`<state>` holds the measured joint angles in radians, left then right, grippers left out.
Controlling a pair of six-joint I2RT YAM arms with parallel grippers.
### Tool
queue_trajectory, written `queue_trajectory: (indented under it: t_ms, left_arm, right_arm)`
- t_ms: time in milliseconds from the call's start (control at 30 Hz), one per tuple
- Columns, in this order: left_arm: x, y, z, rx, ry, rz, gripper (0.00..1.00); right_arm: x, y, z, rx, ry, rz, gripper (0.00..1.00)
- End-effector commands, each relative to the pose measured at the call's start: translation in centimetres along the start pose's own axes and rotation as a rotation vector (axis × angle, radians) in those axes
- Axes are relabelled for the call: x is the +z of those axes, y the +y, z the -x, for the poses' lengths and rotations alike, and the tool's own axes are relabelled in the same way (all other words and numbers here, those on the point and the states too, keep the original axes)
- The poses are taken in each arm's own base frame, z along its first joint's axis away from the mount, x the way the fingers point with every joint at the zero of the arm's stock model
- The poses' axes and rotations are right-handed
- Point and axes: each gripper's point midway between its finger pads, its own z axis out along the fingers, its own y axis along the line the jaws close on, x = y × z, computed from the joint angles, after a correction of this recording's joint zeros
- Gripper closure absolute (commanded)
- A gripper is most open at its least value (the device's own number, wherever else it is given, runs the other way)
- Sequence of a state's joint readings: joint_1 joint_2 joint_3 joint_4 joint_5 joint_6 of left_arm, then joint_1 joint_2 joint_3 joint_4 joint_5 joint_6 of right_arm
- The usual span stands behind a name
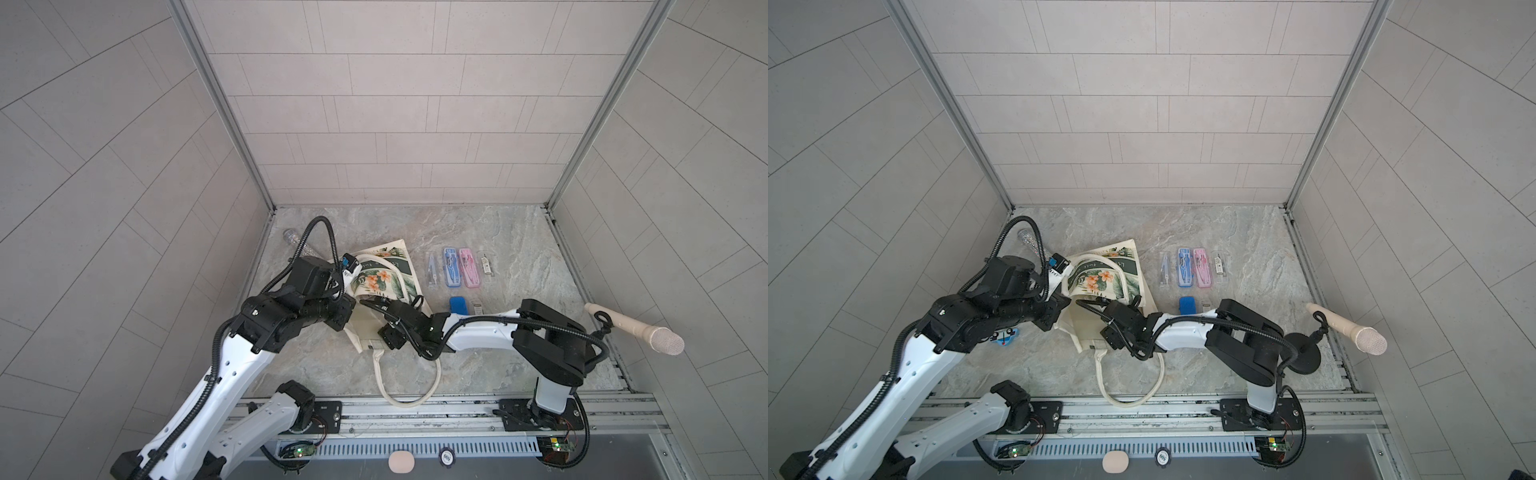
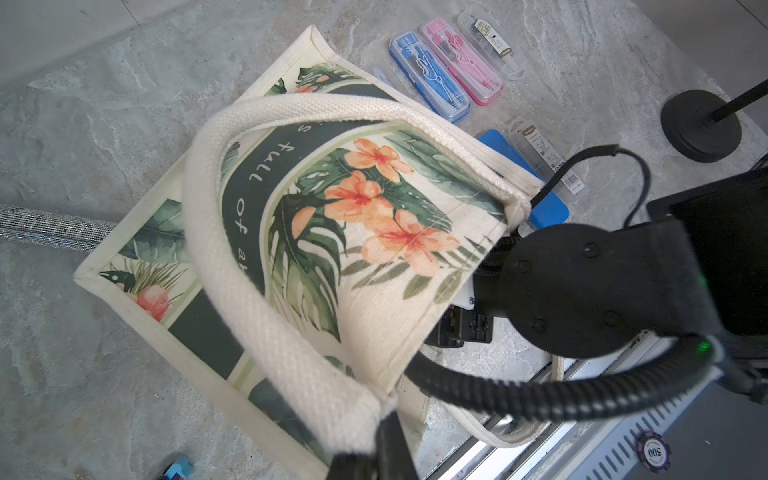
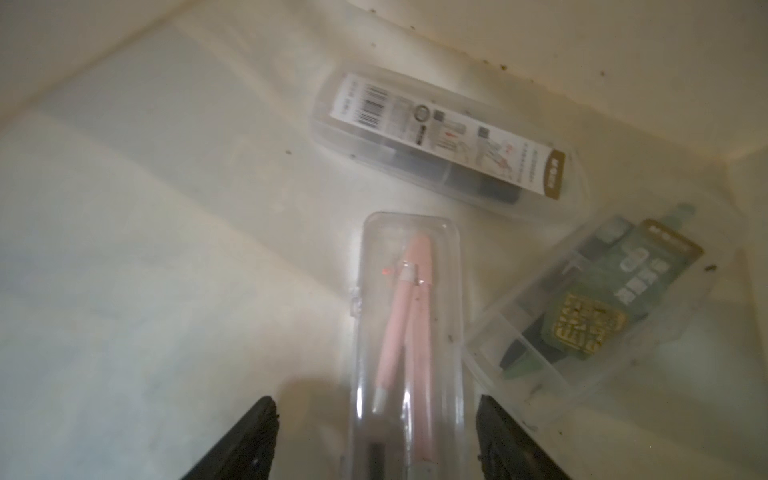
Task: Take out the compass set from the canvas bag
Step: Pick up the compass set from the canvas bag.
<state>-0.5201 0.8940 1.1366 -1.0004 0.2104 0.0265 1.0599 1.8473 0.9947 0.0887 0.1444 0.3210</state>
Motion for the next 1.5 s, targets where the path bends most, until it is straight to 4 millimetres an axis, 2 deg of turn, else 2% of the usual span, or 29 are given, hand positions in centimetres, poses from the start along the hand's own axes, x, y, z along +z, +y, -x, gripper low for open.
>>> queue_trajectory:
  t_ms: [0,133,267,367,500,600,667,800,900,1000,1100,1167,1300,1467]
  left_arm:
    - [-0.5,-0.6,0.4,0.024,-0.024,-0.025,1.0]
    - [-0.5,-0.5,0.4,0.024,-0.026,-0.022,1.0]
    - [-0.5,-0.5,0.6,0.022,-0.026,-0.022,1.0]
    - [-0.5,-0.3,0.8,0.022,-0.029,-0.013,1.0]
    - [-0.5,-0.3,1.1,0.024,-0.033,-0.008,1.0]
    - [-0.5,-0.2,1.1,0.021,-0.032,-0.003,1.0]
    - [-0.5,-0.1,1.1,0.019,-0.032,0.004,1.0]
    - [-0.5,0.2,0.9,0.021,-0.03,0.018,1.0]
    - [-0.4,0.3,0.7,0.019,-0.025,0.024,1.0]
    - [-0.3,0.4,0.6,0.016,-0.021,0.027,1.0]
    - [-0.3,0.6,0.6,0.016,-0.021,0.041,1.0]
    - [-0.4,0.7,0.6,0.016,-0.021,0.046,1.0]
    - [-0.3,0.9,0.5,0.015,-0.018,0.059,1.0]
    - [-0.4,1.0,0.6,0.004,-0.02,0.064,1.0]
  right_arm:
    - [1.0,-1.4,-0.7,0.159,-0.01,-0.094,0.22]
    - [1.8,-1.6,-2.2,0.196,0.022,-0.108,0.22]
    - [1.9,-0.7,-3.3,0.169,0.054,-0.083,0.34]
    - [1.4,0.1,-2.9,0.129,0.041,-0.066,0.41]
    - [0.1,1.8,-1.1,0.01,0.026,-0.037,0.44]
    - [-1.5,3.3,0.4,-0.064,-0.001,0.007,0.45]
    - [-2.7,4.1,1.3,-0.089,-0.022,0.047,0.49]
    - [-5.9,5.3,3.0,-0.117,-0.067,0.126,0.52]
    - [-8.5,5.7,3.6,-0.131,-0.077,0.175,0.54]
    - [-11.5,5.6,3.3,-0.144,-0.053,0.209,0.53]
    - [-15.0,5.0,1.9,-0.125,-0.014,0.241,0.53]
    - [-17.6,3.7,0.8,-0.095,0.006,0.237,0.53]
    - [-22.5,-1.1,-1.3,-0.003,0.01,0.132,0.53]
    - [-26.8,-7.0,-4.1,0.133,-0.103,0.007,0.53]
